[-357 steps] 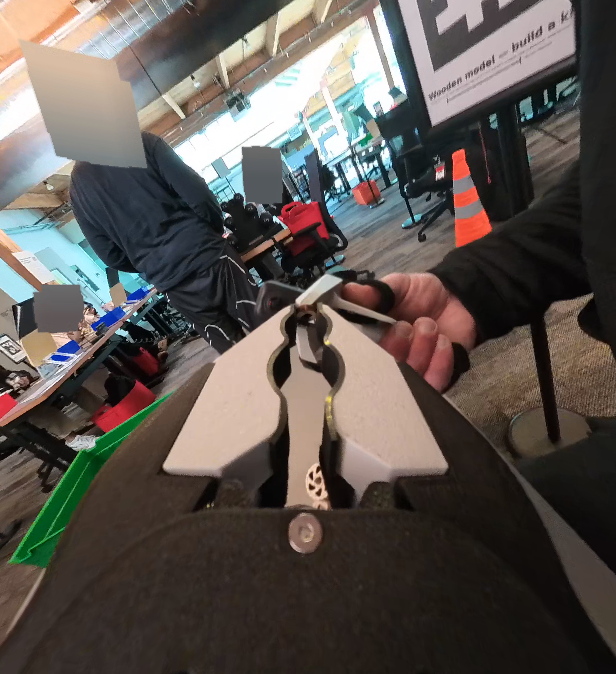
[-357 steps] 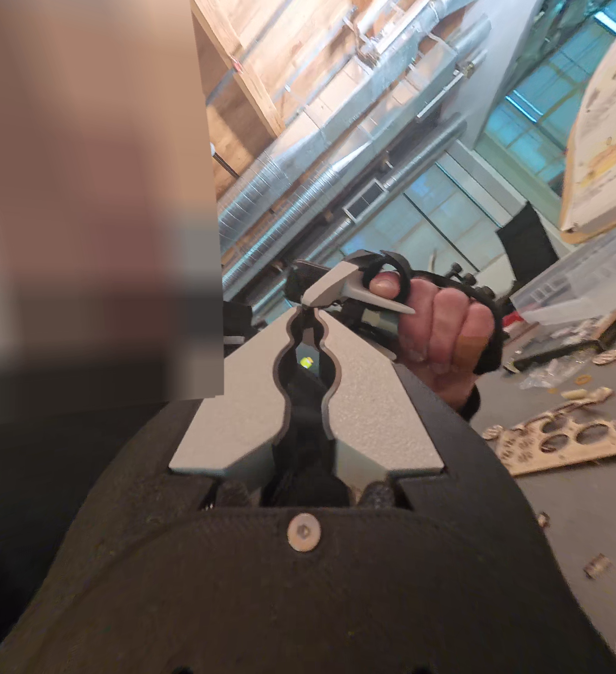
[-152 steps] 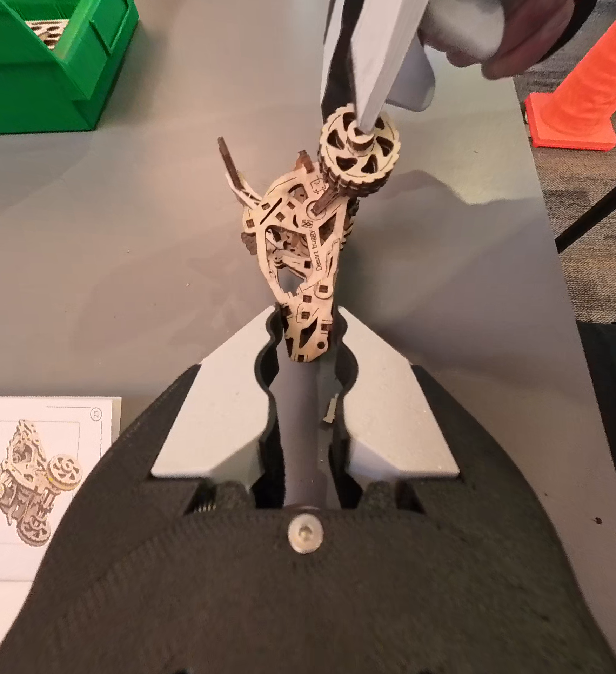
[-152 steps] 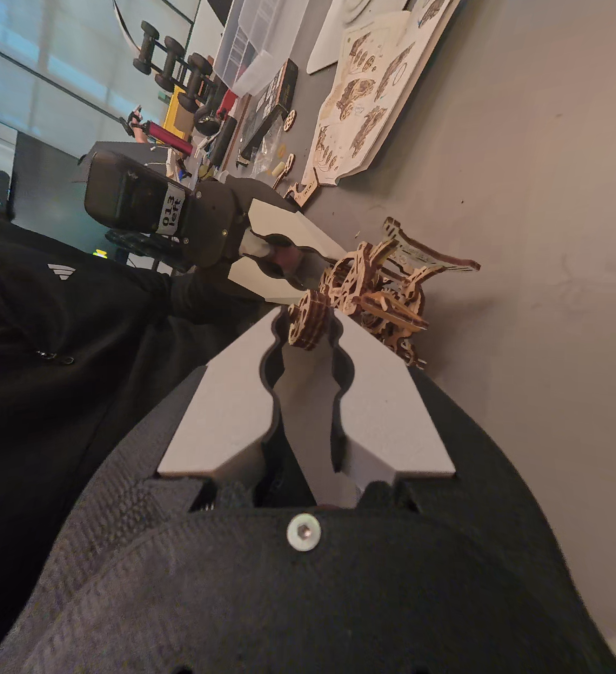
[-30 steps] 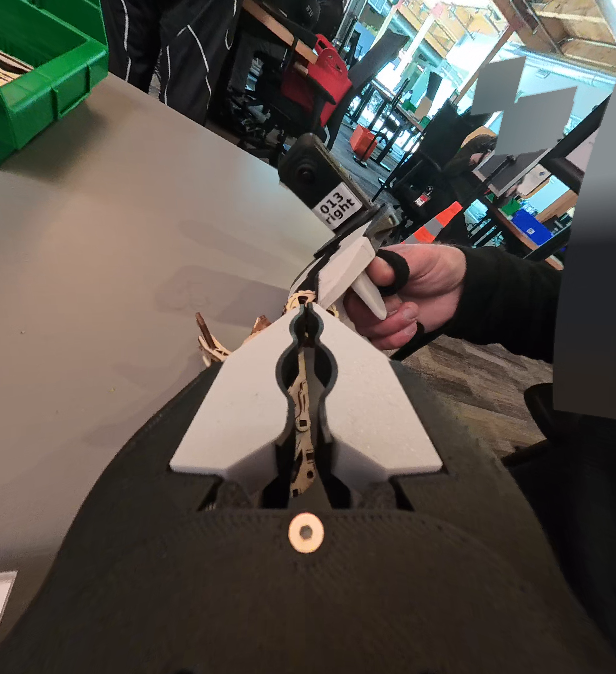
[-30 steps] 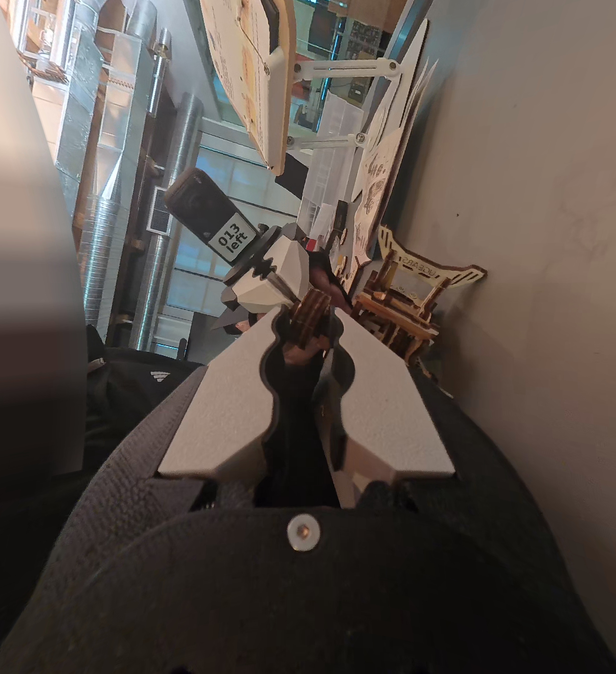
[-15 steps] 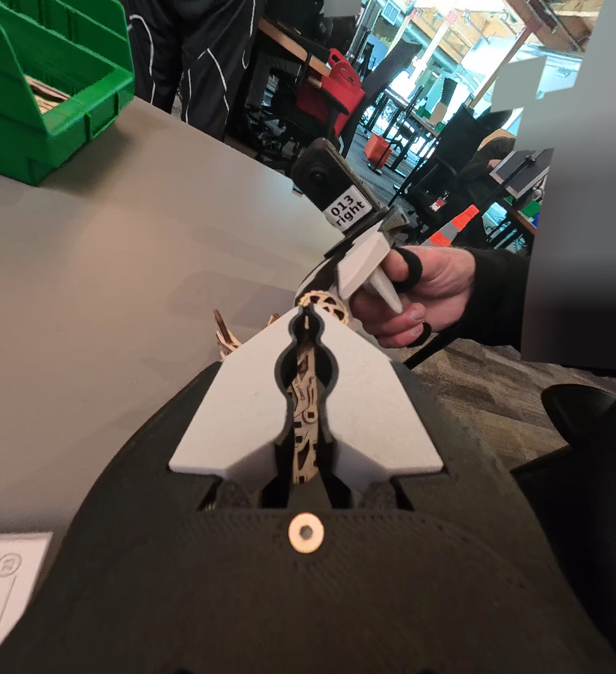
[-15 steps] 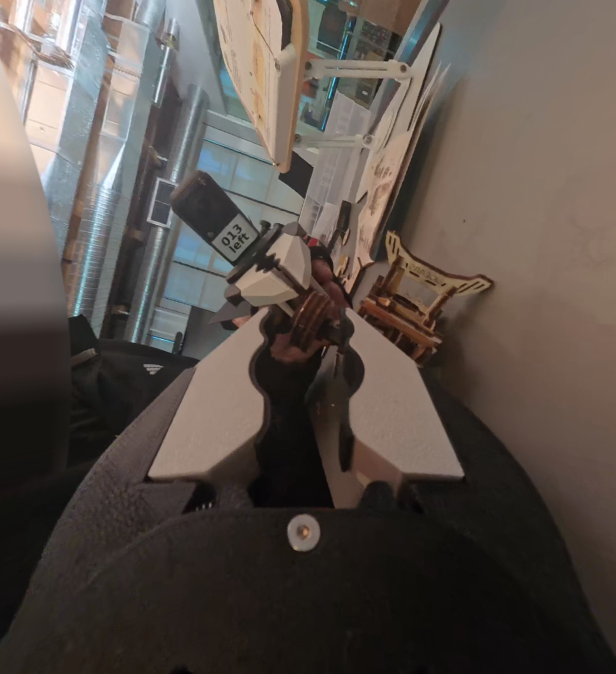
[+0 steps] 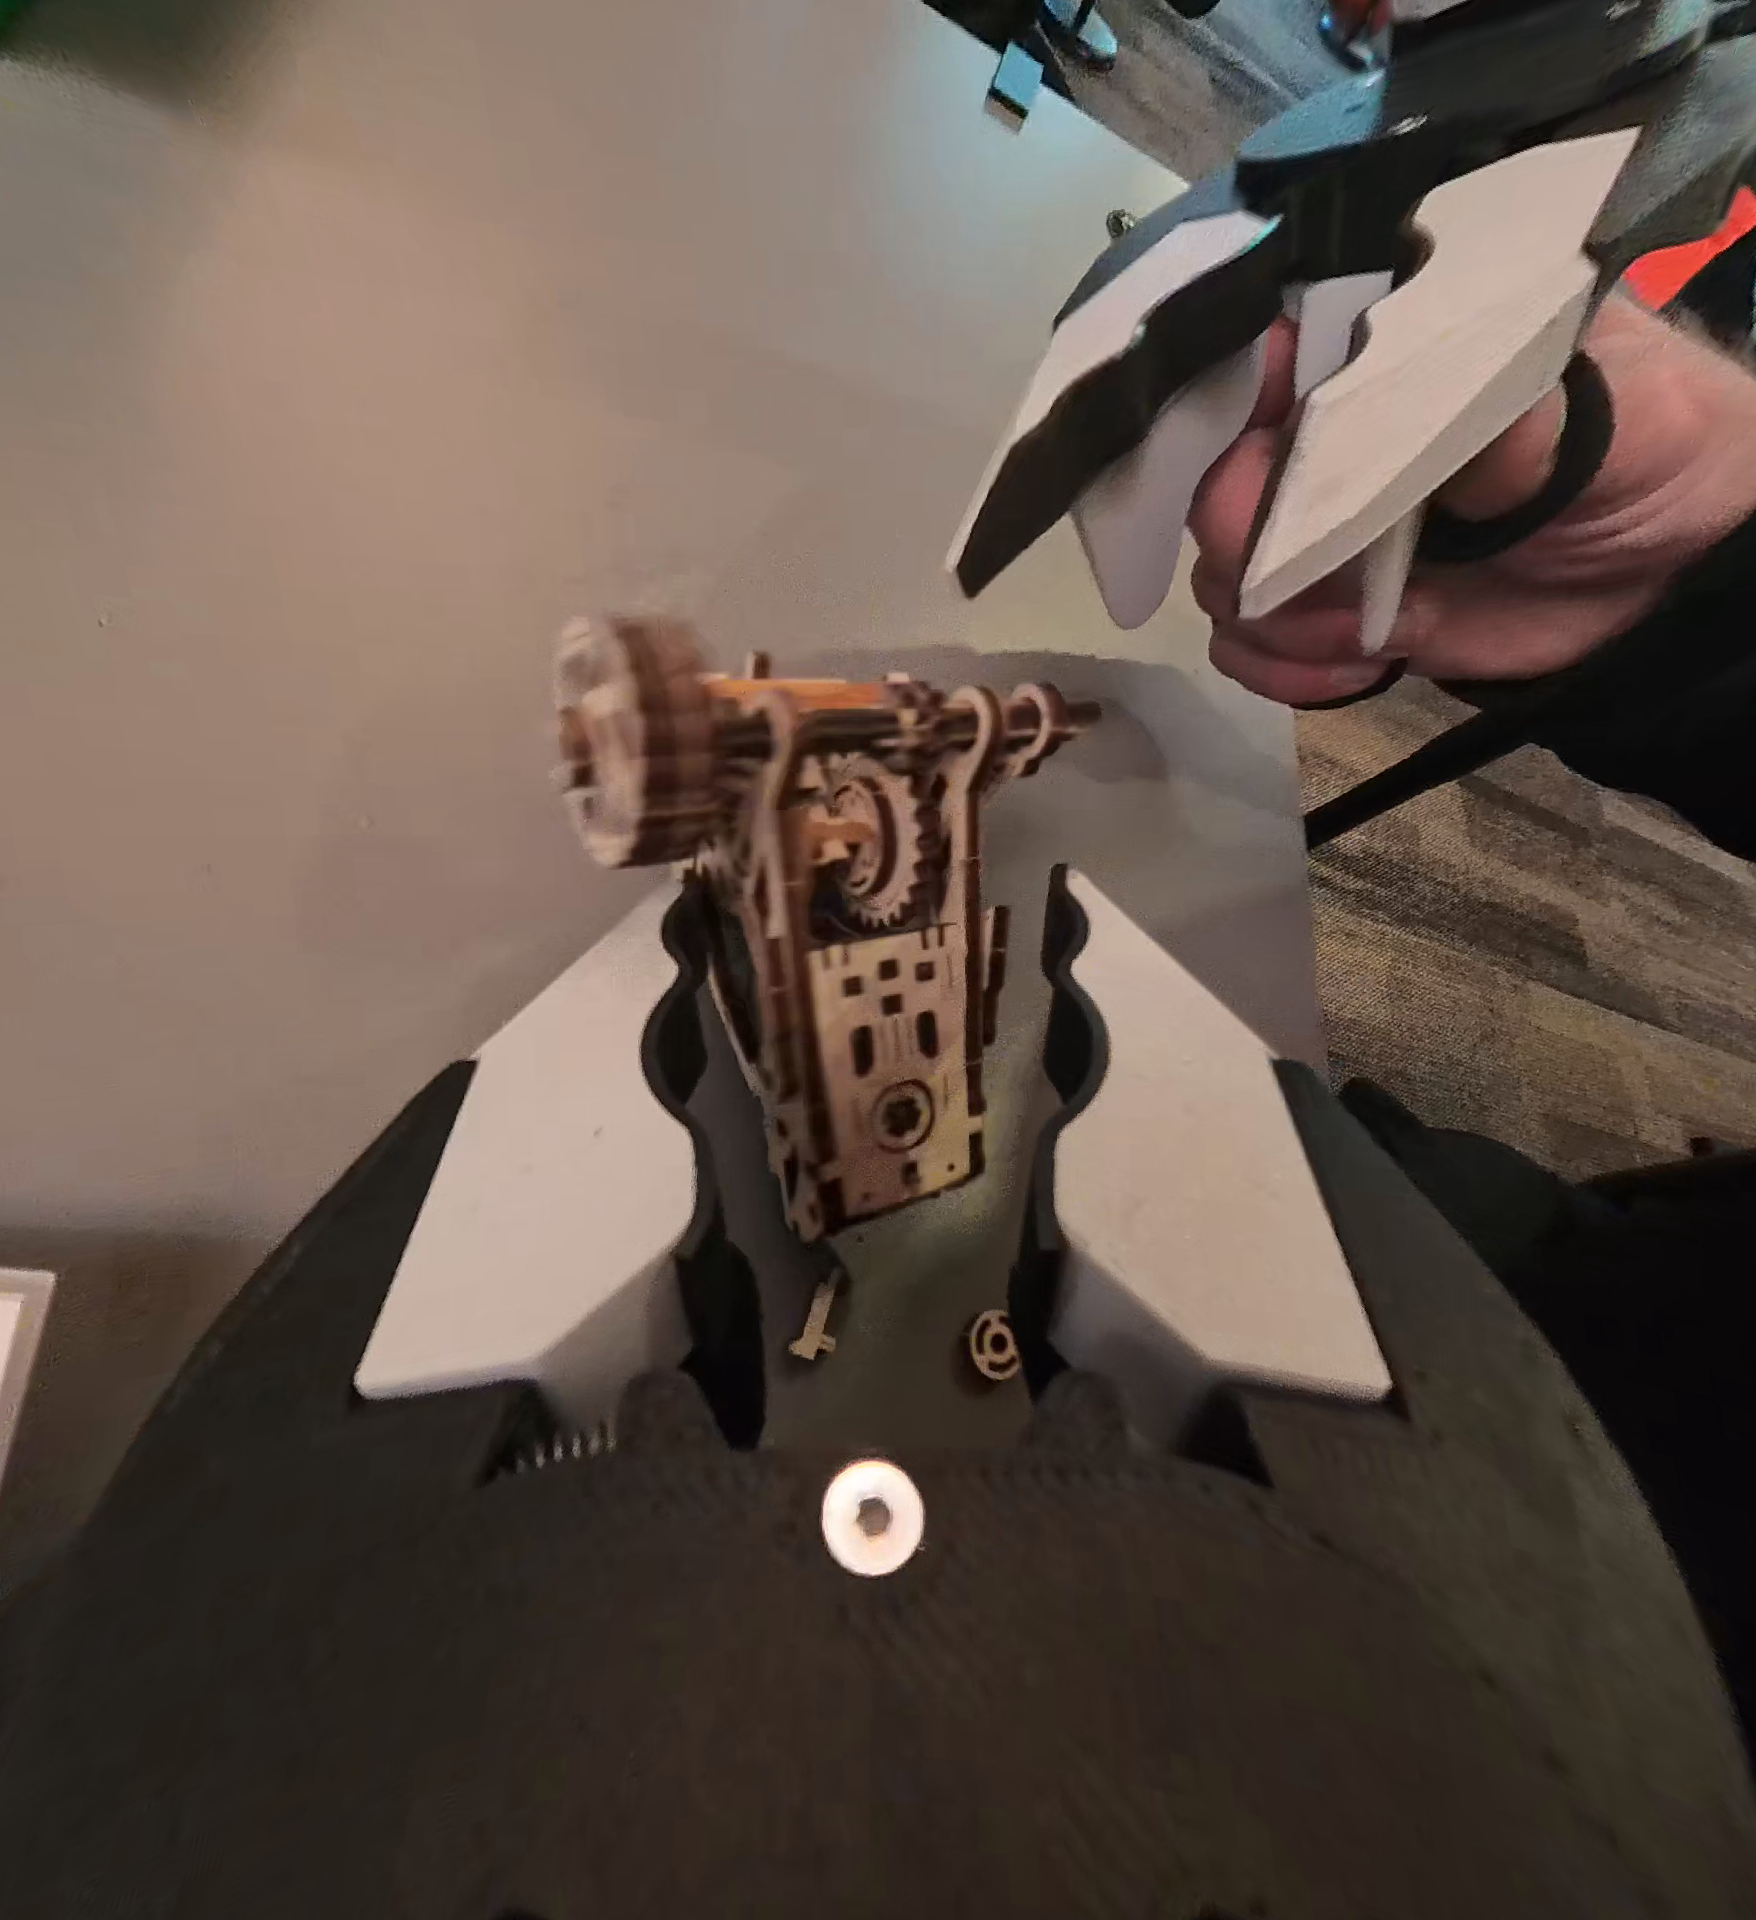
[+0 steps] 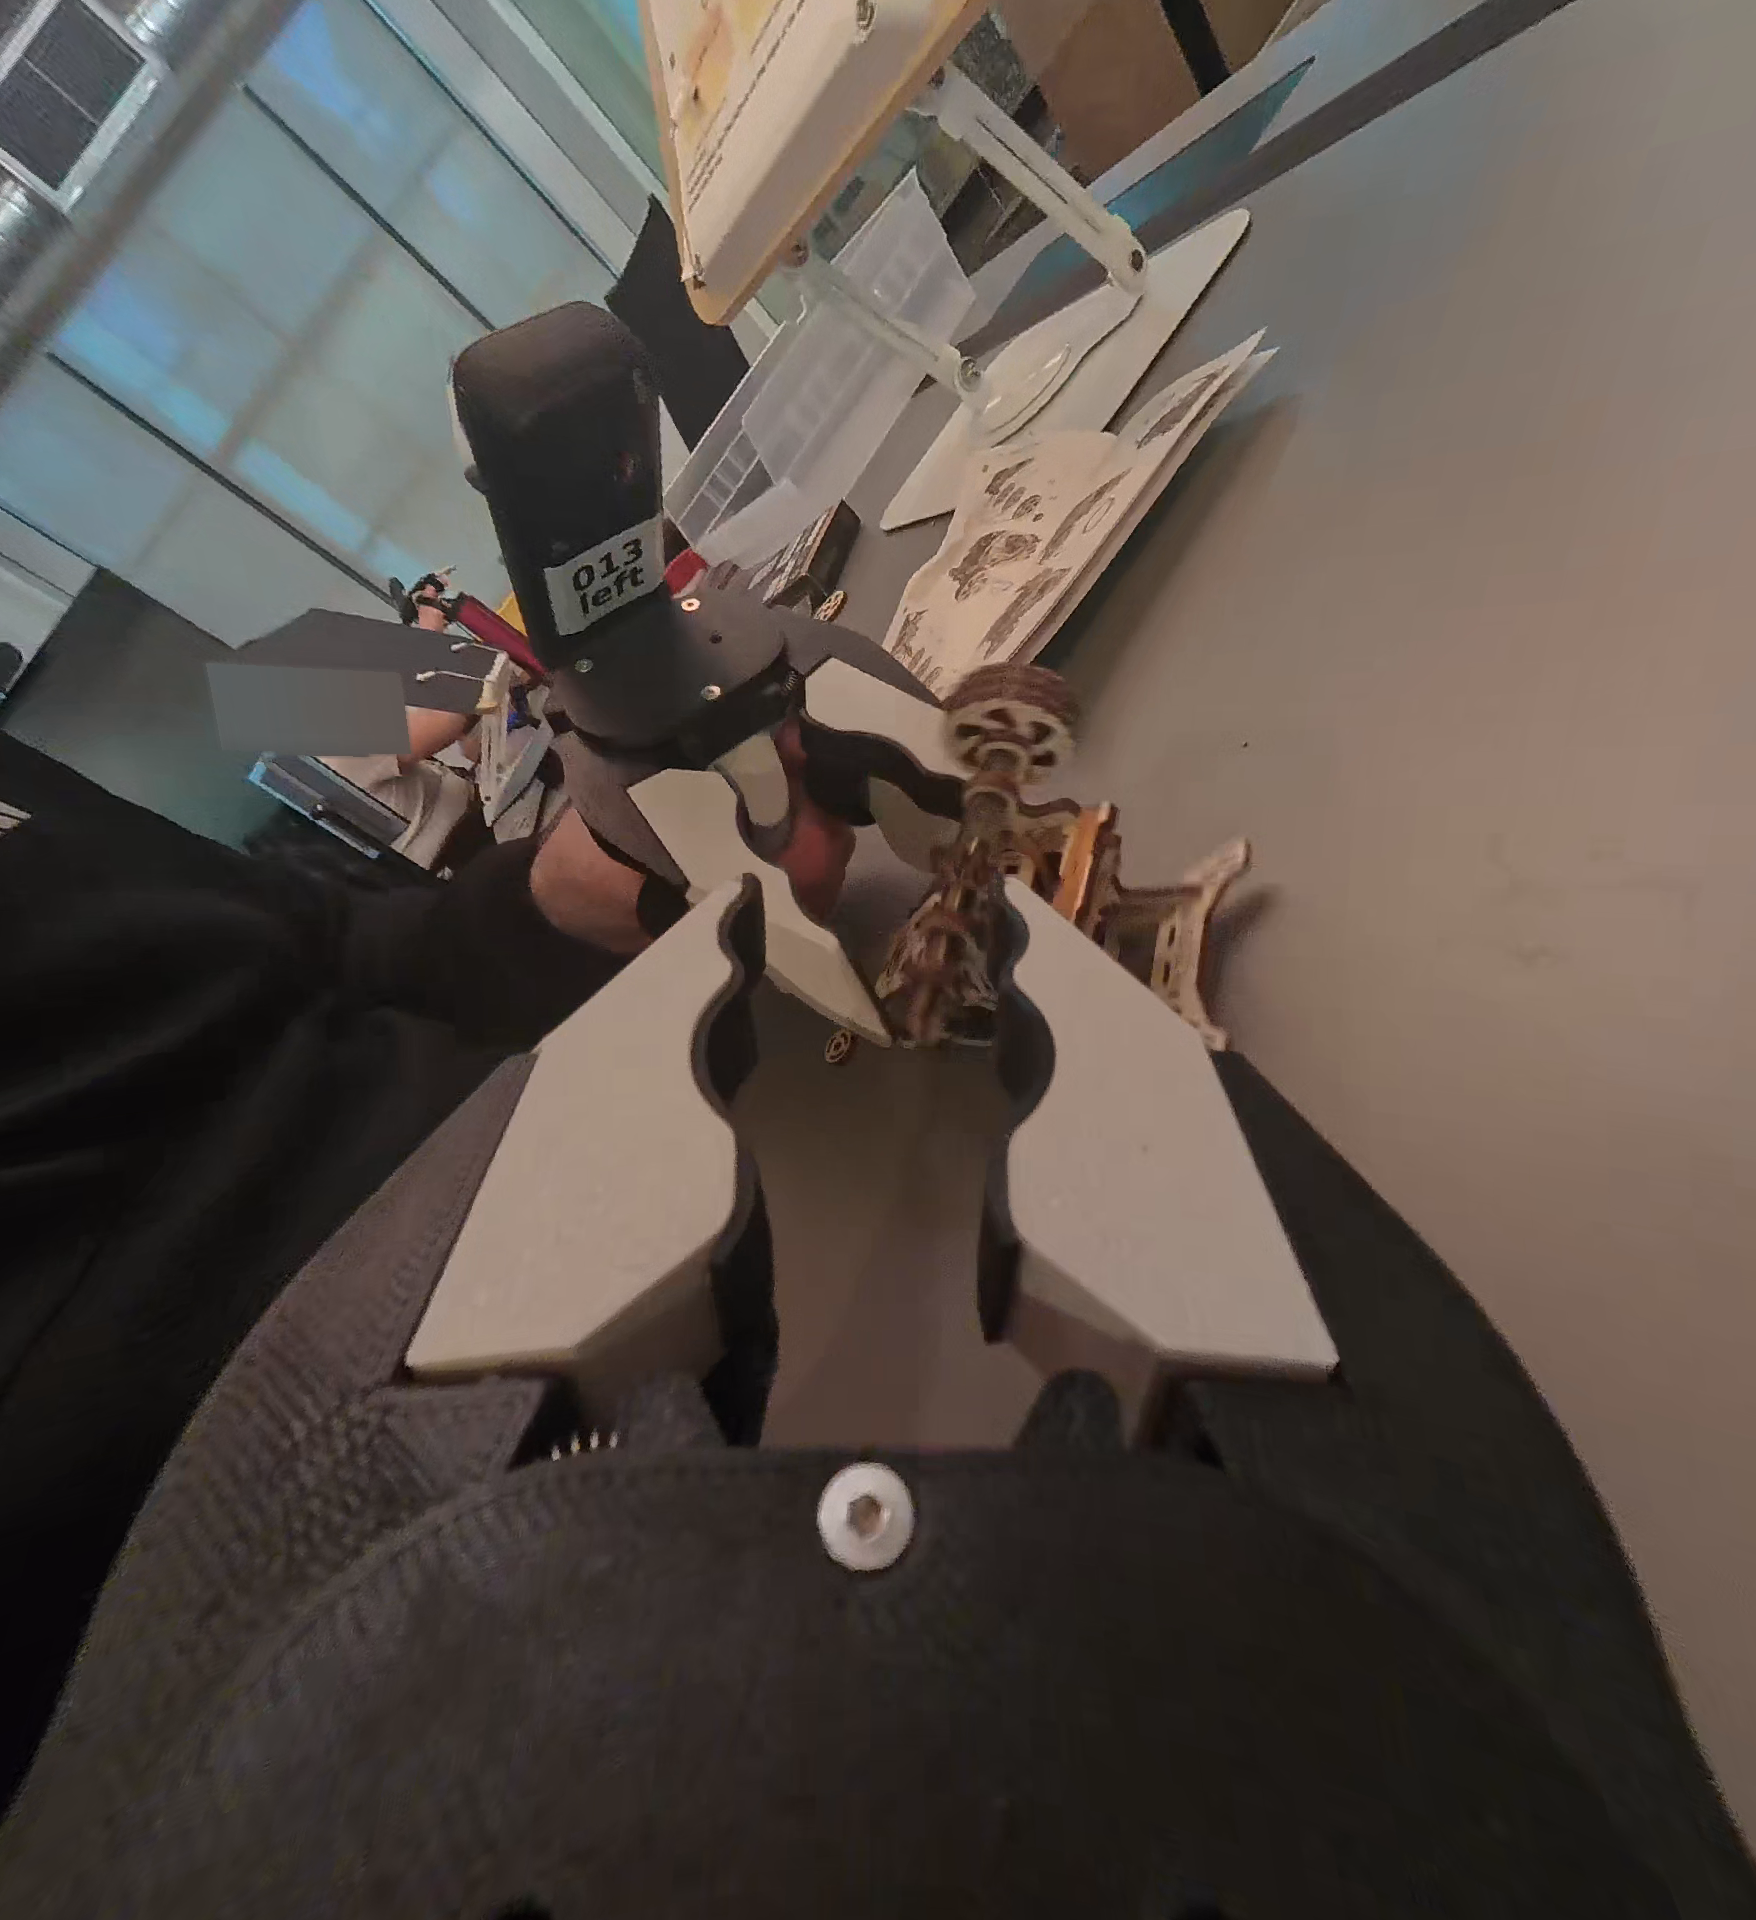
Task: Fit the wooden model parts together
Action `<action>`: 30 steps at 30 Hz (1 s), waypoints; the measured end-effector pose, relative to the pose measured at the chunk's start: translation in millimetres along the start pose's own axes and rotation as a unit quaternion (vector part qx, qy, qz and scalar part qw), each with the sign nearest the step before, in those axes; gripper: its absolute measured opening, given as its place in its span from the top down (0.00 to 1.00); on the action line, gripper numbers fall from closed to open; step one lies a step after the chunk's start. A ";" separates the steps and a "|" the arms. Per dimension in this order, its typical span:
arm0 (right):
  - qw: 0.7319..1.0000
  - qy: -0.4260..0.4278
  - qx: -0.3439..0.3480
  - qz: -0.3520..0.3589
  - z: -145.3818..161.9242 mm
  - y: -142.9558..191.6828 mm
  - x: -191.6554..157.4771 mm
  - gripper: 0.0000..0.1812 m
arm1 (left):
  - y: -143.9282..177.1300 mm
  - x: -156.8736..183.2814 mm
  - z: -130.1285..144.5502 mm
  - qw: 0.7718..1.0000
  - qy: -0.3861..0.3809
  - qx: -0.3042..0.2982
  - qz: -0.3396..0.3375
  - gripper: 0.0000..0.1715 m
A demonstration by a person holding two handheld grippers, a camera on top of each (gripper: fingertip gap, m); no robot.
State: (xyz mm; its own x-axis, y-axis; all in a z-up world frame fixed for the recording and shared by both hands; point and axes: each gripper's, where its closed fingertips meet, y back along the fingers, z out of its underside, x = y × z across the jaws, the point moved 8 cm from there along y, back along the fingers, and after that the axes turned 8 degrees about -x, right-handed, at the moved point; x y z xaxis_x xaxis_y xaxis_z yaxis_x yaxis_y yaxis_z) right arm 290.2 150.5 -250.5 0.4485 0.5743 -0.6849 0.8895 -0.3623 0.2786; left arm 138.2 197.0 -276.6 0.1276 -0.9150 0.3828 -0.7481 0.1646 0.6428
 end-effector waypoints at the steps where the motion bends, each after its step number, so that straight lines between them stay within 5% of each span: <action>1: 1.000 0.005 -0.006 -0.001 0.6 -1.2 -0.8 0.79 | -1.1 -0.1 1.5 1.000 -0.001 -0.003 -0.002 0.66; 7: 0.998 0.050 -0.019 0.041 -1.4 -2.7 -4.7 0.77 | 1.2 1.3 4.4 1.000 -0.002 -0.002 -0.018 0.63; 17: 0.986 0.141 -0.083 -0.009 -26.9 4.3 5.5 0.61 | 12.2 -7.4 -3.1 0.998 -0.001 0.040 -0.058 0.39; 21: 0.974 0.180 -0.130 -0.051 -32.8 -2.9 23.2 0.55 | 5.1 -4.6 -8.9 0.996 -0.039 0.024 -0.081 0.42; 25: 0.958 0.212 -0.180 -0.064 -32.9 -18.2 36.8 0.48 | -0.4 -3.8 -8.7 0.993 -0.066 0.014 -0.093 0.56; 30: 0.951 0.244 -0.168 -0.088 -34.7 -32.0 29.5 0.44 | -3.1 -0.7 -8.9 0.989 -0.109 0.007 -0.101 0.57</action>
State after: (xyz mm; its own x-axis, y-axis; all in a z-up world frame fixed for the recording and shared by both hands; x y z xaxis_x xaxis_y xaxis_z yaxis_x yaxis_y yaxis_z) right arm 278.0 204.5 -256.3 0.2041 0.9063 -0.3702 0.8959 -0.0205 0.4438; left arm 146.3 200.5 -272.9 0.1332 -0.9865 0.0952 -0.7308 -0.0329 0.6818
